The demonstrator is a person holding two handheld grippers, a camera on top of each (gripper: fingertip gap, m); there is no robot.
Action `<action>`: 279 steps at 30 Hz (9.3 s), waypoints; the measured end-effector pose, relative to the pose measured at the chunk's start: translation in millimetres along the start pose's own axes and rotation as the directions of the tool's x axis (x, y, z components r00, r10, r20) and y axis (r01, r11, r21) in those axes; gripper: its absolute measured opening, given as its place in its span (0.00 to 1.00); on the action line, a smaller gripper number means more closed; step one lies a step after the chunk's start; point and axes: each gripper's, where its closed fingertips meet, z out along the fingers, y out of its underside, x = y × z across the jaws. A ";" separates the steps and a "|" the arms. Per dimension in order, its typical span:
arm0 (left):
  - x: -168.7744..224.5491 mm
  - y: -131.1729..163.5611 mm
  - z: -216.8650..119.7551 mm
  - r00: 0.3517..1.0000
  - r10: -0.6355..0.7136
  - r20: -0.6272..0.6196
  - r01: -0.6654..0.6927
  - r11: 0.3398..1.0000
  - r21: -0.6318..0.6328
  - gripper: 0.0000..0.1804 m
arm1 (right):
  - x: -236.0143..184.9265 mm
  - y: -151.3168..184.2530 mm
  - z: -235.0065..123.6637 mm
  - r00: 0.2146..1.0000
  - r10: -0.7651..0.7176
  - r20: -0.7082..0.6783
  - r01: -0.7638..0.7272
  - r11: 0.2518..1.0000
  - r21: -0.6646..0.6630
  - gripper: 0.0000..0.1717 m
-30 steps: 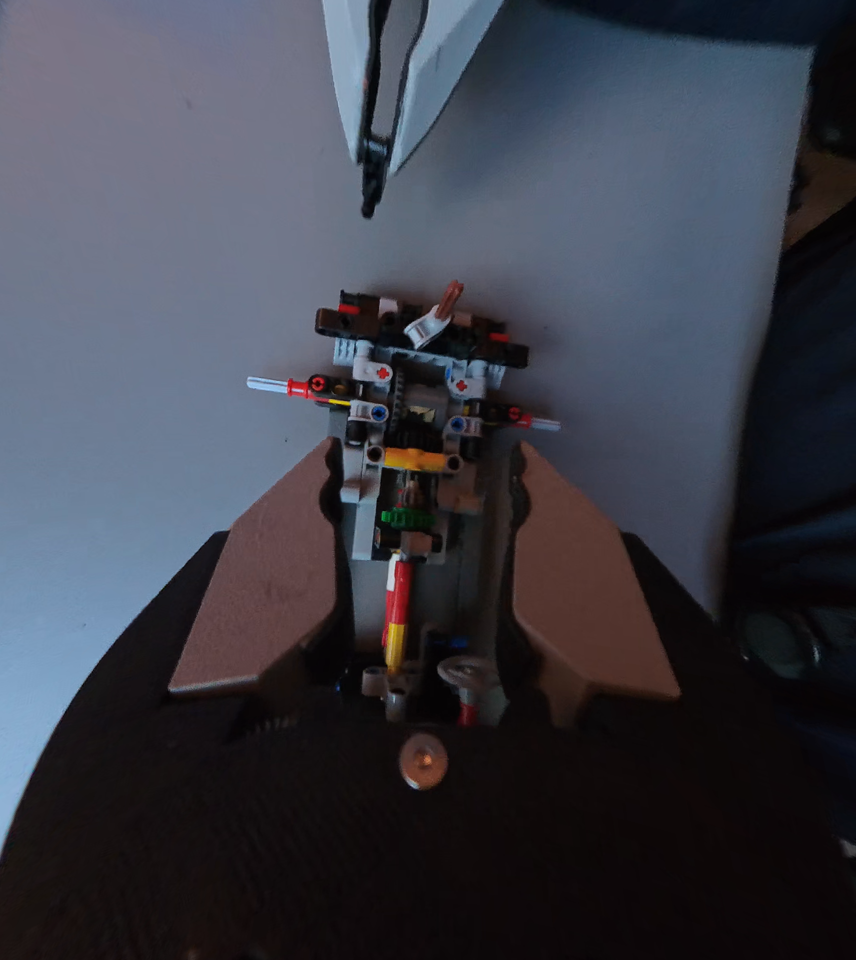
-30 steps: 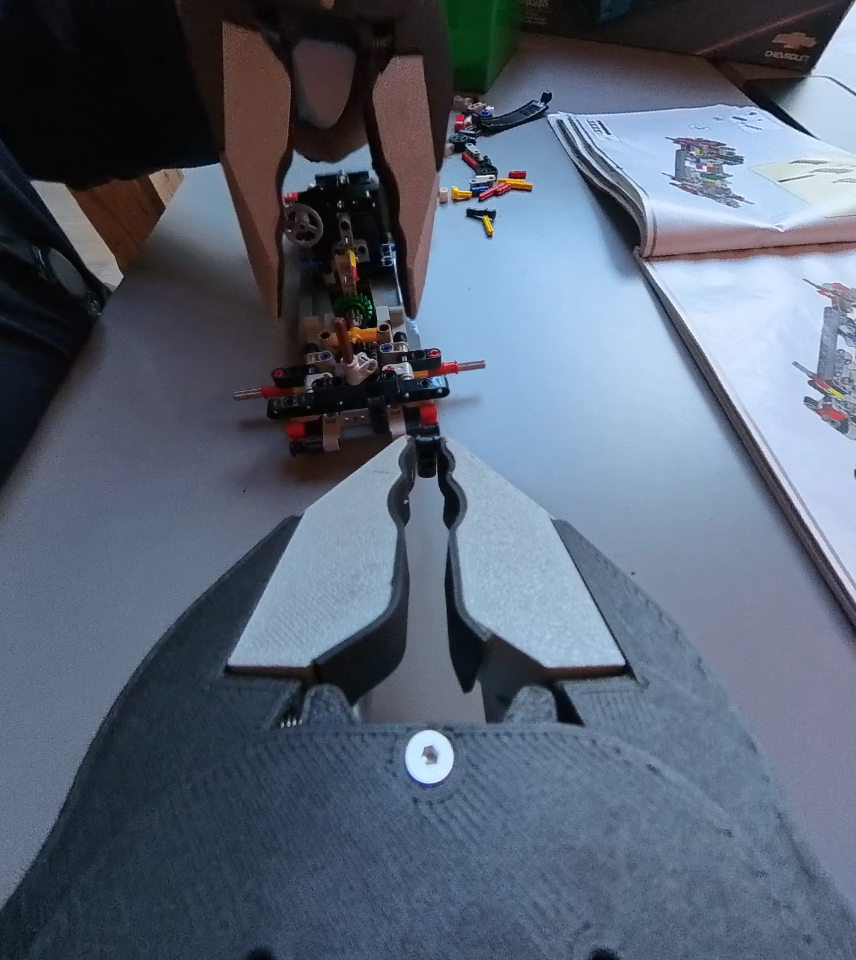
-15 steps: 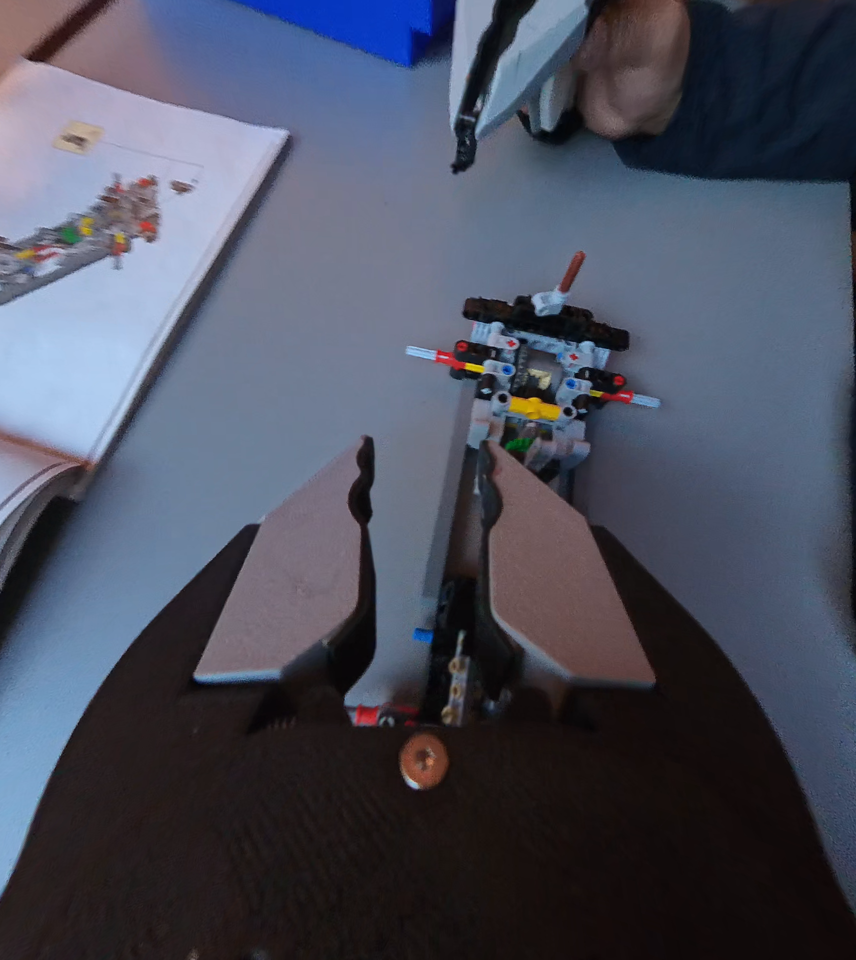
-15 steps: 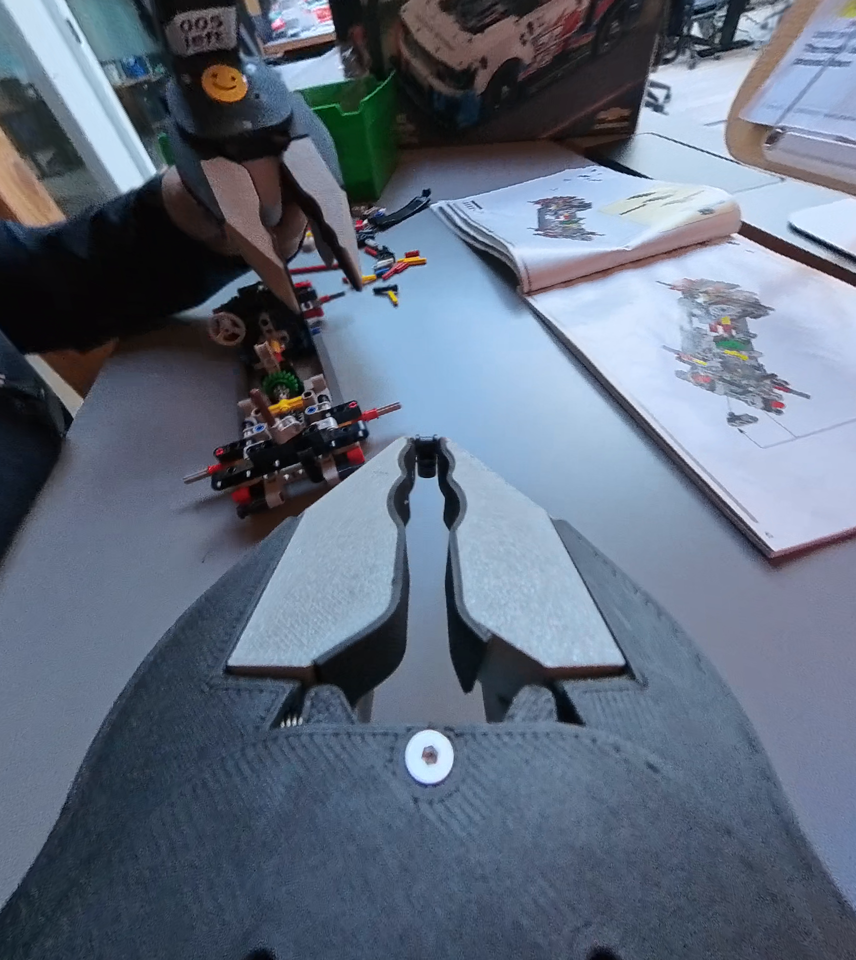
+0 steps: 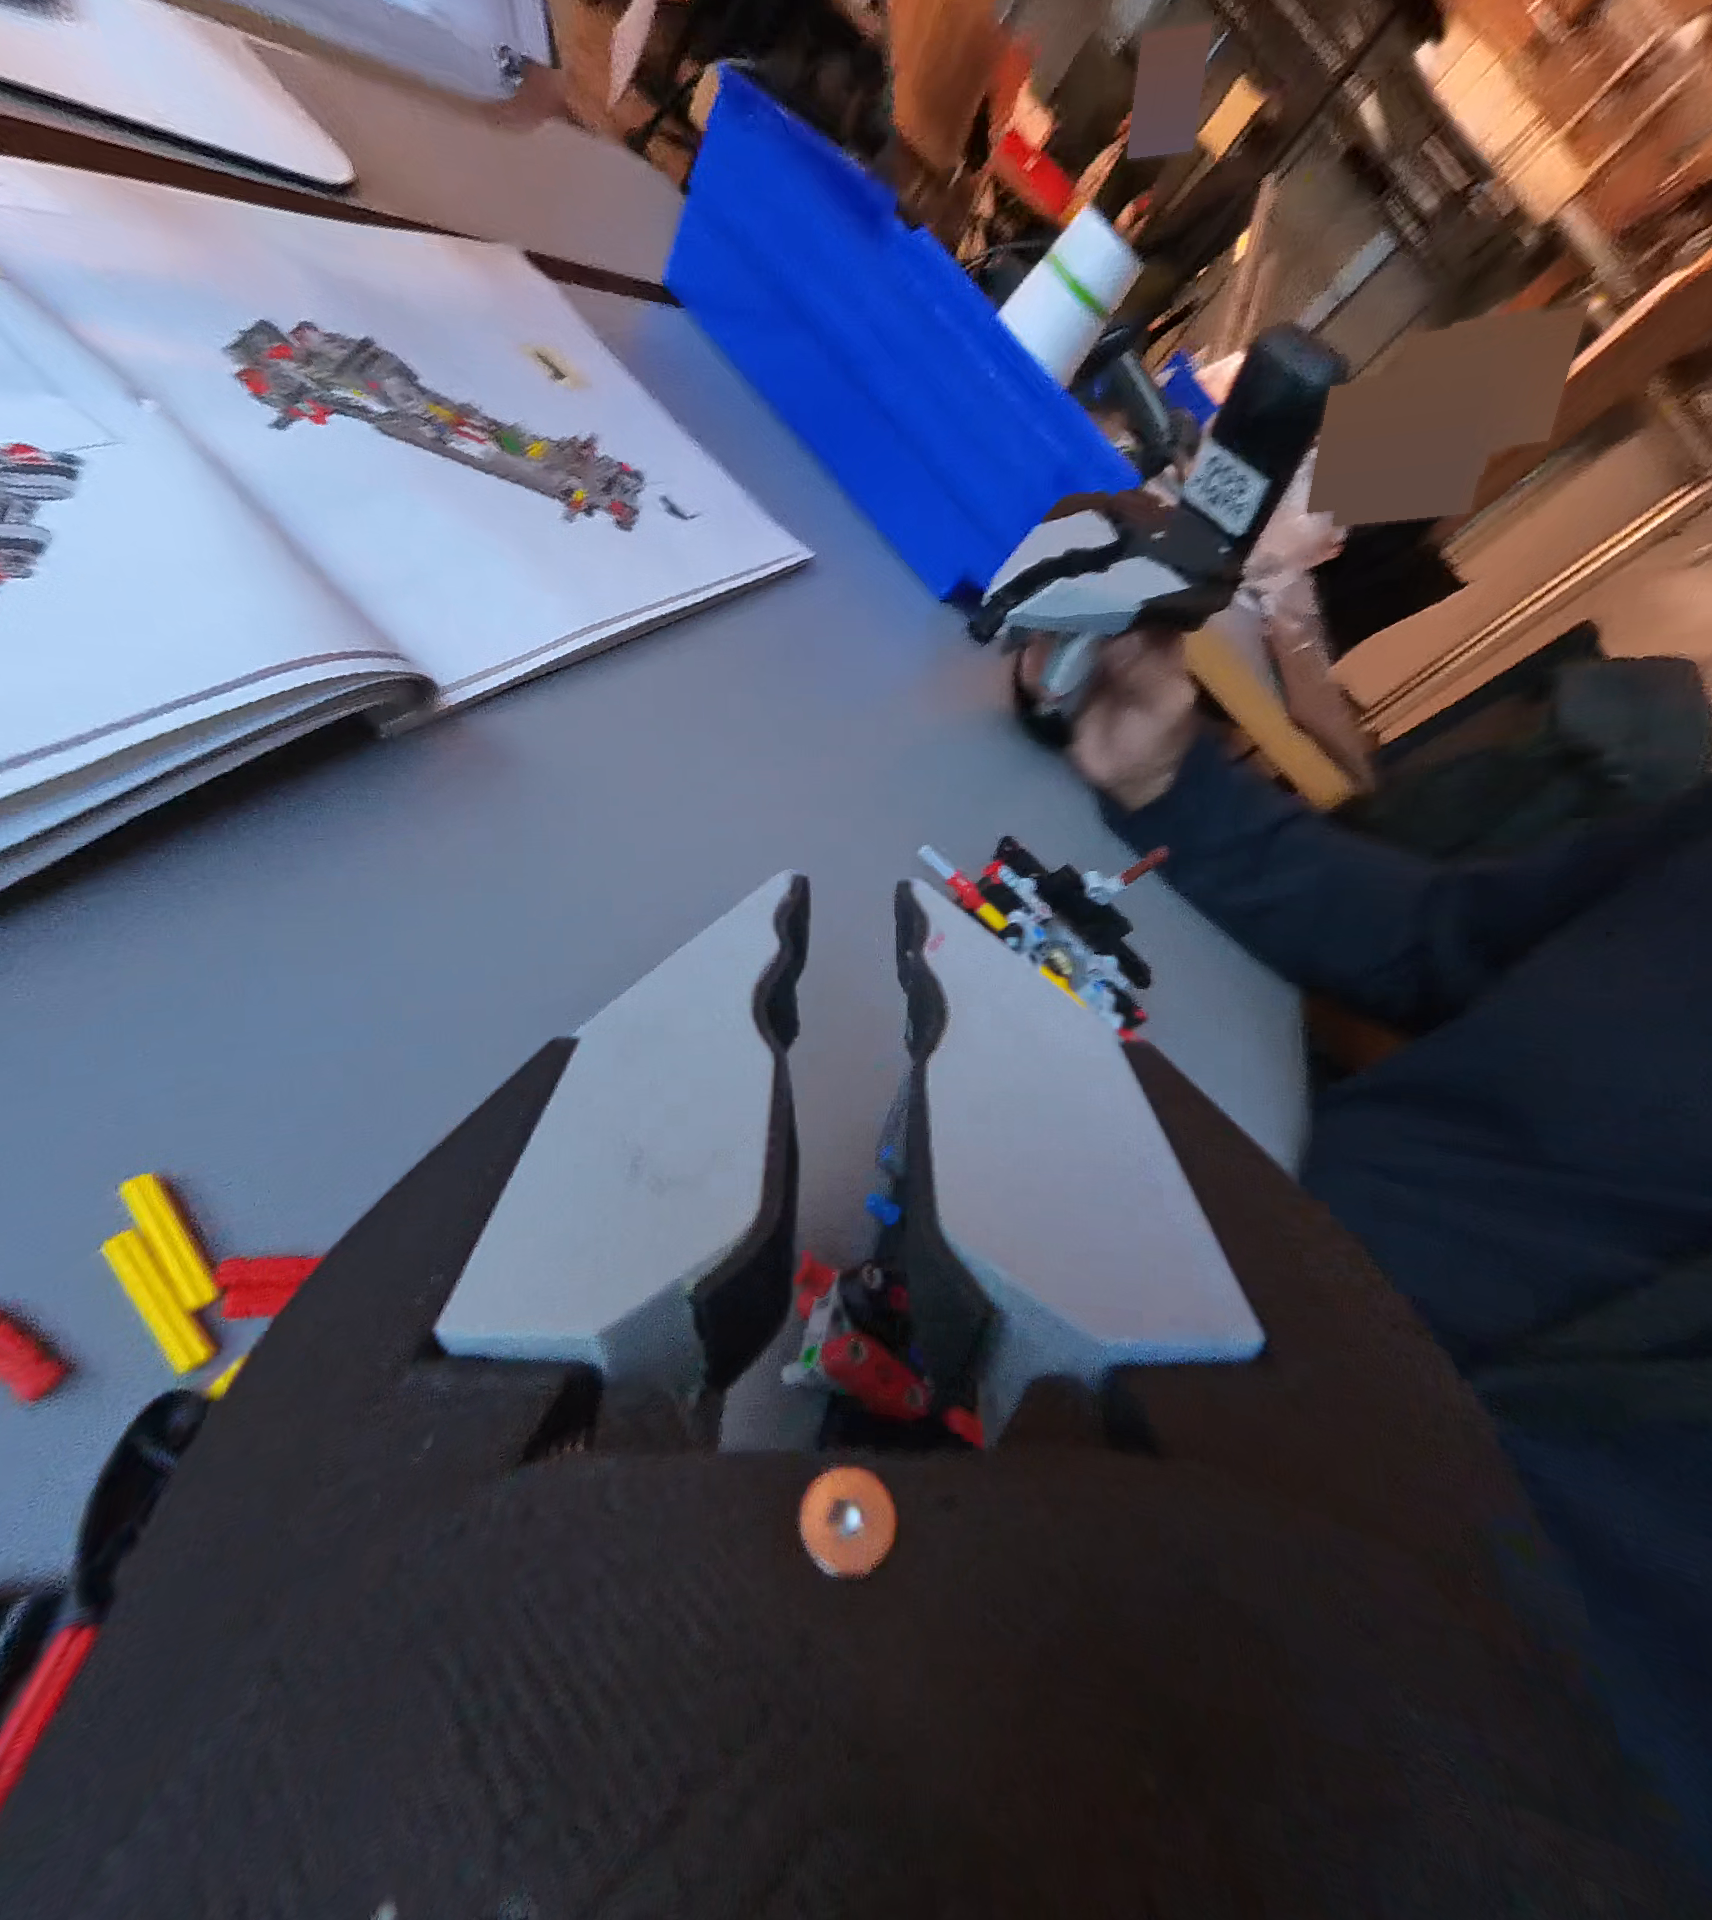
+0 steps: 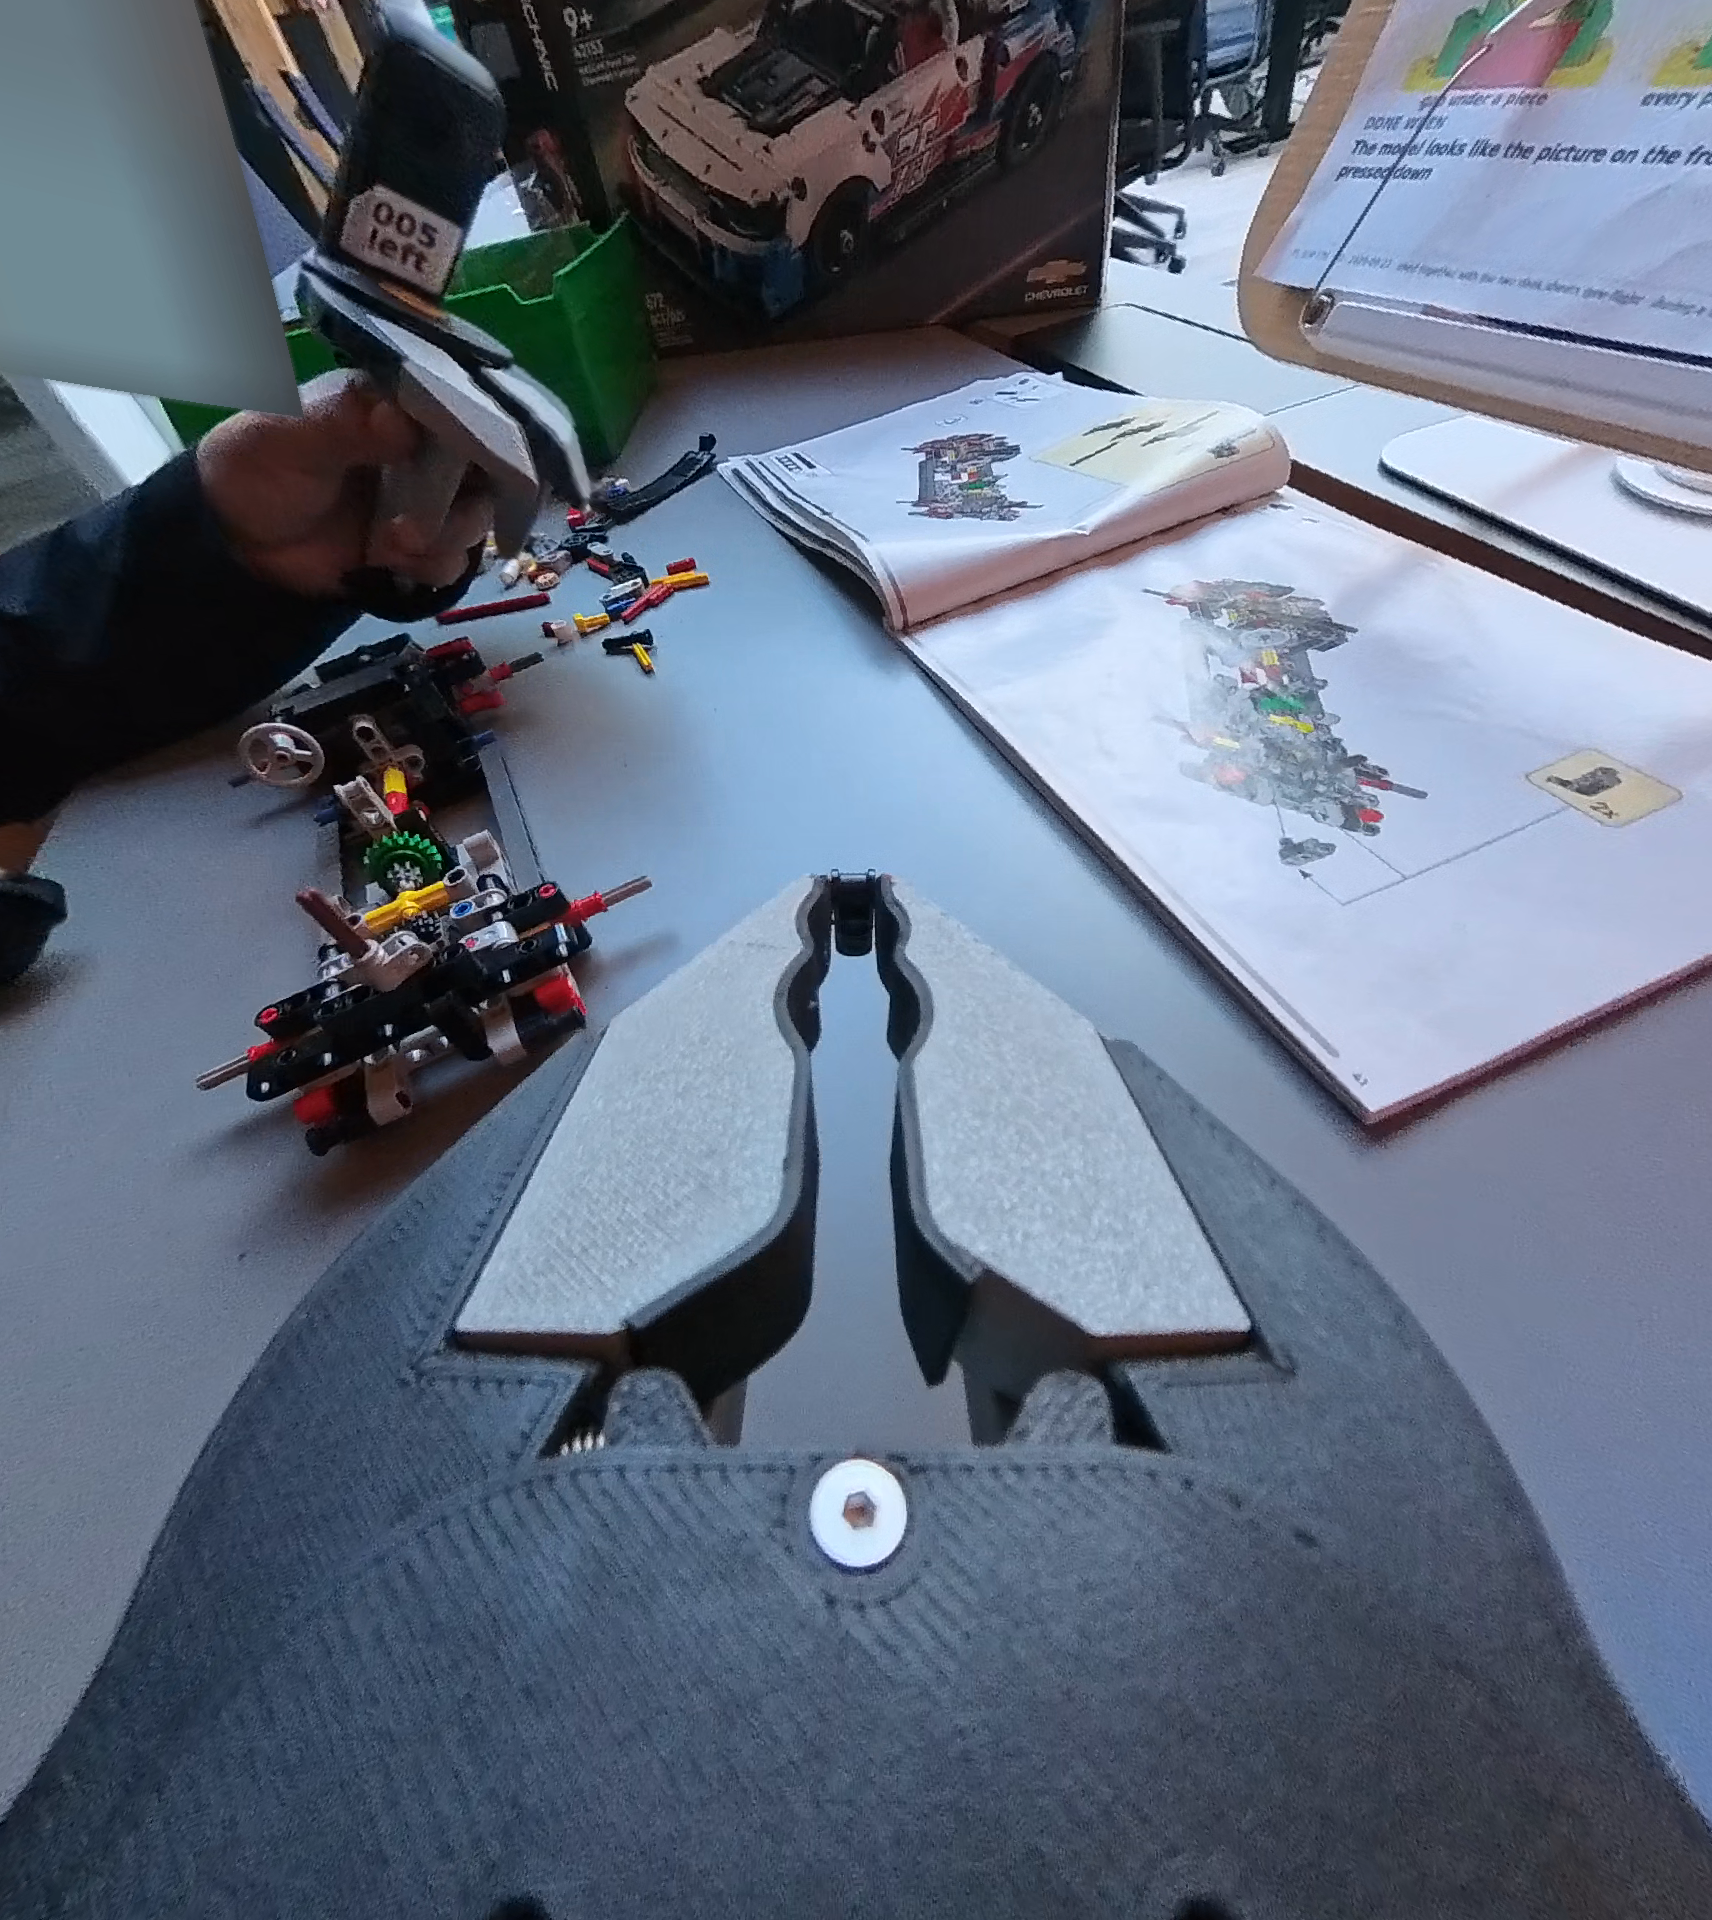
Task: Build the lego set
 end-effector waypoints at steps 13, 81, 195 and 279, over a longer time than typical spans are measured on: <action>-30.6 0.4 -11.9 0.950 0.171 0.263 -0.160 0.985 -0.064 0.00 | -1.1 -4.4 17.9 0.998 -0.023 0.063 0.024 1.000 -0.014 0.03; 178.1 87.5 82.5 0.906 0.409 -0.107 -0.421 0.852 -0.311 0.13 | -175.5 -14.6 -41.6 0.911 -0.145 0.386 0.065 0.975 0.212 0.03; 153.6 106.1 149.4 0.856 0.493 -0.158 -0.516 0.794 -0.322 0.01 | -163.6 14.7 -34.6 0.934 0.030 0.357 -0.064 0.995 0.083 0.05; 159.1 115.9 150.9 0.800 0.595 -0.077 -0.576 0.725 -0.377 0.01 | -173.6 24.5 -35.3 0.935 -0.027 0.355 0.014 0.999 0.040 0.04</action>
